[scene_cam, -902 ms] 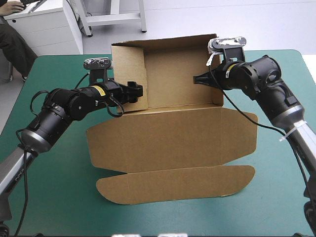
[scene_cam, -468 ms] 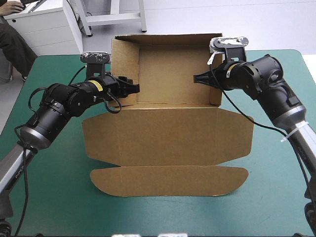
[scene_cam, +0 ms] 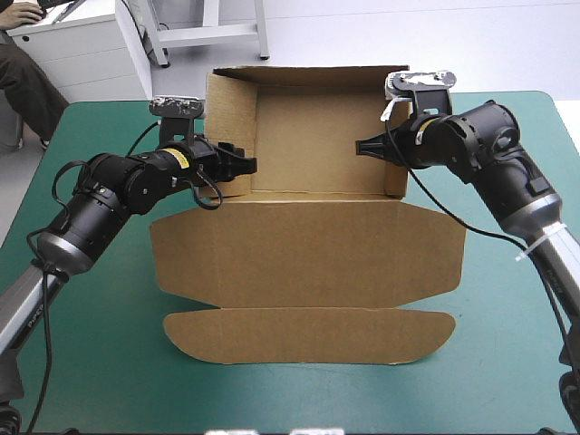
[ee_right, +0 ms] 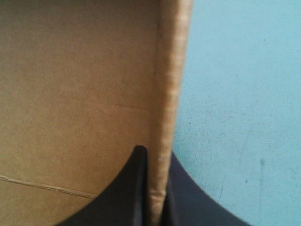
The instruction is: Fold the box
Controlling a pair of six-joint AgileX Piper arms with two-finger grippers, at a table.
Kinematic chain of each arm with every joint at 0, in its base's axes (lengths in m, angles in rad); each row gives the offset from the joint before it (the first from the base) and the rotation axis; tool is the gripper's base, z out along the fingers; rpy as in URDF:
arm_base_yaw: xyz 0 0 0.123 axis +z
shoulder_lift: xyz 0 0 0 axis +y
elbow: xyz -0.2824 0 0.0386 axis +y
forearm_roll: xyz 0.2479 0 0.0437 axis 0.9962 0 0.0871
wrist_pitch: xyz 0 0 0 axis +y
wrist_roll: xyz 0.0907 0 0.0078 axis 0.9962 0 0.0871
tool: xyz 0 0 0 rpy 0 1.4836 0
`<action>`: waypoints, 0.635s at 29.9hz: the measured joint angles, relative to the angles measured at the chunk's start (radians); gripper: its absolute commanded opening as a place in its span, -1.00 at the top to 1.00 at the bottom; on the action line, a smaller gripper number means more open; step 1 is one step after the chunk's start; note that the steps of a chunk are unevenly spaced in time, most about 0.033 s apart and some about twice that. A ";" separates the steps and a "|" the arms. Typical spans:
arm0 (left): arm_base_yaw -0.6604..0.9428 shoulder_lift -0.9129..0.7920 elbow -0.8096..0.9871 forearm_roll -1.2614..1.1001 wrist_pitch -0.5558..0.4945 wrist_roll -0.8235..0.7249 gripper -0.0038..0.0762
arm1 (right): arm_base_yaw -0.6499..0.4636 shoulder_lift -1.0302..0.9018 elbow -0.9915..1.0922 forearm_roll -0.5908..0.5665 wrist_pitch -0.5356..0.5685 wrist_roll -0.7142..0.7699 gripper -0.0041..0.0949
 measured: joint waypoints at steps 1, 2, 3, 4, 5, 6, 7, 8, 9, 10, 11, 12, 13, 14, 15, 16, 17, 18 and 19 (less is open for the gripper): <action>0.000 0.000 0.000 0.001 0.002 0.000 0.82 | 0.000 0.000 0.000 0.001 0.001 0.000 0.92; 0.000 0.000 0.000 0.006 0.003 0.000 0.74 | 0.000 0.000 0.000 0.002 0.002 0.000 0.92; 0.000 0.000 0.000 0.012 0.007 0.000 0.62 | 0.000 0.000 0.000 0.004 0.003 0.000 0.92; 0.000 0.000 0.000 0.019 0.008 0.000 0.48 | 0.000 0.000 0.000 0.006 0.003 0.000 0.92; 0.000 0.001 -0.001 0.032 0.008 0.000 0.31 | 0.001 0.000 0.000 0.009 0.004 0.000 0.92; 0.000 0.004 -0.001 0.044 0.008 0.000 0.11 | 0.001 0.000 0.000 0.011 0.005 0.000 0.92; 0.000 0.008 -0.002 0.049 0.008 0.000 -0.09 | 0.002 0.000 0.000 0.012 0.005 0.000 0.92; -0.001 0.011 -0.004 0.049 0.010 0.001 -0.28 | 0.002 0.001 0.000 0.012 0.005 0.000 0.92; -0.001 0.017 -0.005 0.048 0.014 0.008 -0.43 | 0.002 0.005 0.000 0.005 0.003 -0.001 0.92; -0.005 0.021 -0.006 0.043 0.015 0.015 -0.51 | 0.002 0.007 0.000 0.003 0.003 -0.003 0.92; -0.007 0.023 -0.007 0.041 0.012 0.020 -0.56 | 0.002 0.011 0.000 0.002 0.011 -0.011 0.92; -0.010 0.030 -0.007 0.041 0.008 0.028 -0.57 | 0.002 0.016 0.000 0.004 0.020 -0.016 0.92; -0.010 0.035 -0.009 0.041 0.005 0.033 -0.57 | 0.002 0.020 0.000 0.006 0.024 -0.023 0.92; -0.010 0.039 -0.009 0.039 0.003 0.036 -0.57 | 0.003 0.023 0.000 0.007 0.031 -0.027 0.92; -0.010 0.044 -0.009 0.038 -0.003 0.038 -0.57 | 0.003 0.027 0.000 0.008 0.037 -0.032 0.92; -0.010 0.050 -0.009 0.038 -0.008 0.038 -0.57 | 0.003 0.028 0.000 0.009 0.045 -0.037 0.92; -0.010 0.053 -0.009 0.036 -0.016 0.038 -0.56 | 0.003 0.029 0.000 0.009 0.050 -0.041 0.92; -0.010 0.055 -0.009 0.034 -0.020 0.038 -0.56 | 0.003 0.031 0.000 0.008 0.053 -0.045 0.92; -0.010 0.056 -0.009 0.033 -0.026 0.038 -0.56 | 0.003 0.033 0.000 0.007 0.053 -0.046 0.92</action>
